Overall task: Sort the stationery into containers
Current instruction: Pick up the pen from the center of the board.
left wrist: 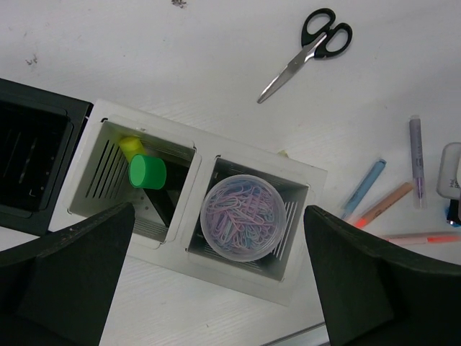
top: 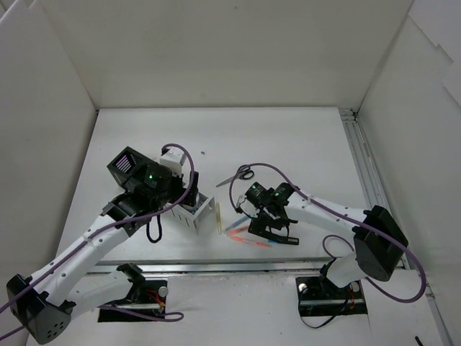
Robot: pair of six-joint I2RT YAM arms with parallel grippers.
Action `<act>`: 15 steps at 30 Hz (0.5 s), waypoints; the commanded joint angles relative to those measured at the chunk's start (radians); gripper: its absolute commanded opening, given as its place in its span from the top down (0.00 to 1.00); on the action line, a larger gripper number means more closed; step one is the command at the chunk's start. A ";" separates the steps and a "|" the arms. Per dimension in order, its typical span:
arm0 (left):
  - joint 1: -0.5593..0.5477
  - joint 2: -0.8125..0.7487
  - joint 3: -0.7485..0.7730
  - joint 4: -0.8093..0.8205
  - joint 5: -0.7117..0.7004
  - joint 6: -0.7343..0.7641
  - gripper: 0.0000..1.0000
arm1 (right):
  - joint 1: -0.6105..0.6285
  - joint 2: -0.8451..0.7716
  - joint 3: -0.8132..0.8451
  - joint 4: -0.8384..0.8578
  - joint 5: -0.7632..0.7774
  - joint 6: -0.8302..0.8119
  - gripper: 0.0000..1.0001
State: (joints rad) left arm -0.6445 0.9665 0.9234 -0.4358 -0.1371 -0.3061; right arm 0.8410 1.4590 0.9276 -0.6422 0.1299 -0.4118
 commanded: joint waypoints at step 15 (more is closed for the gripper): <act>0.072 0.083 0.042 0.045 0.014 0.016 0.00 | 0.021 0.156 -0.046 0.001 -0.090 -0.033 0.07</act>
State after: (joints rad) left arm -0.5934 1.0470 0.9234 -0.4358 -0.1211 -0.2989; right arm 0.8593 1.6115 0.8696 -0.6243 0.0261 -0.4400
